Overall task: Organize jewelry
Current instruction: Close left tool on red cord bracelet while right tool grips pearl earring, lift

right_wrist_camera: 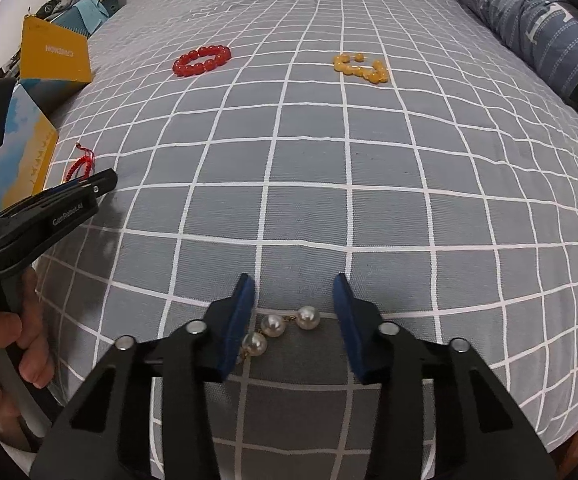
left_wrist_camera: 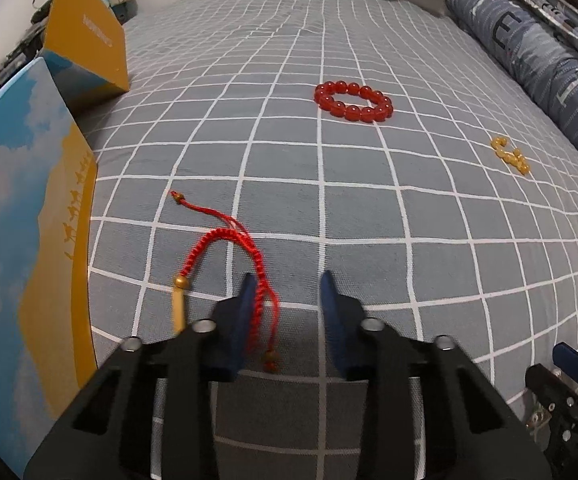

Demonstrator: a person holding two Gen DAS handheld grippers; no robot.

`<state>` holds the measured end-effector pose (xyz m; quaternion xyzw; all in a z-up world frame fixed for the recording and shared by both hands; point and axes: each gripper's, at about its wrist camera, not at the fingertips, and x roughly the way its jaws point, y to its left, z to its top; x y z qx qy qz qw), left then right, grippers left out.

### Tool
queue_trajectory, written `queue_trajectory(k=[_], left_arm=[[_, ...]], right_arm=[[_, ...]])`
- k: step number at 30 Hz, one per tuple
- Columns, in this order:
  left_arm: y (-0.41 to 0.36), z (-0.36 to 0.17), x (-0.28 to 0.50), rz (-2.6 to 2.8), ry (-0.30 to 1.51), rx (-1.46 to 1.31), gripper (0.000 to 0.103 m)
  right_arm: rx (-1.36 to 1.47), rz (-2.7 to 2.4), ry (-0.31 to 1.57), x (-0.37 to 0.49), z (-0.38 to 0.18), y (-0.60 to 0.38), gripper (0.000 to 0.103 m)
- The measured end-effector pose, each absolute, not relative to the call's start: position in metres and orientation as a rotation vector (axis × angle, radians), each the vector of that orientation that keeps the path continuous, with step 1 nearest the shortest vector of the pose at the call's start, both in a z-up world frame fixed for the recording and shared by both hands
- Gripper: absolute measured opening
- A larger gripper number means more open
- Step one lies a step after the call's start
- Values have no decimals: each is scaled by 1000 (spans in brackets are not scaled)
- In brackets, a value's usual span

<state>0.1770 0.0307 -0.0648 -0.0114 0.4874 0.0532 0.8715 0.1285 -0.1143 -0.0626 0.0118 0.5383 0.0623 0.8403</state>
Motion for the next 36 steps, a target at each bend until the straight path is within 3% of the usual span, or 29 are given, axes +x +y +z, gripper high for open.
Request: queue_trajectory(k=[3, 6, 8, 10, 12, 13, 22, 27, 36], left_arm=[[31, -64, 177, 103, 1029, -32, 5], [32, -63, 176, 96, 1032, -38, 4], [32, -63, 175, 94, 1031, -41, 4], [32, -62, 174, 92, 1031, -42, 4], [33, -62, 174, 90, 1031, -43, 4], [33, -62, 174, 91, 1031, -43, 4], [32, -61, 173, 90, 1030, -45, 4], [32, -60, 172, 84, 1032, -49, 4], [32, -50, 167, 65, 1019, -59, 4]], right_arm=[[16, 132, 1141, 127, -61, -112, 25], [9, 126, 1142, 126, -61, -111, 15], [0, 123, 1146, 126, -61, -111, 15], [-8, 116, 1147, 125, -59, -110, 16], [-3, 118, 1152, 125, -58, -111, 44], [6, 122, 1147, 124, -56, -112, 48], [-8, 126, 1191, 122, -59, -108, 48], [-44, 119, 1194, 121, -62, -103, 21], [-18, 122, 1167, 119, -55, -106, 21]])
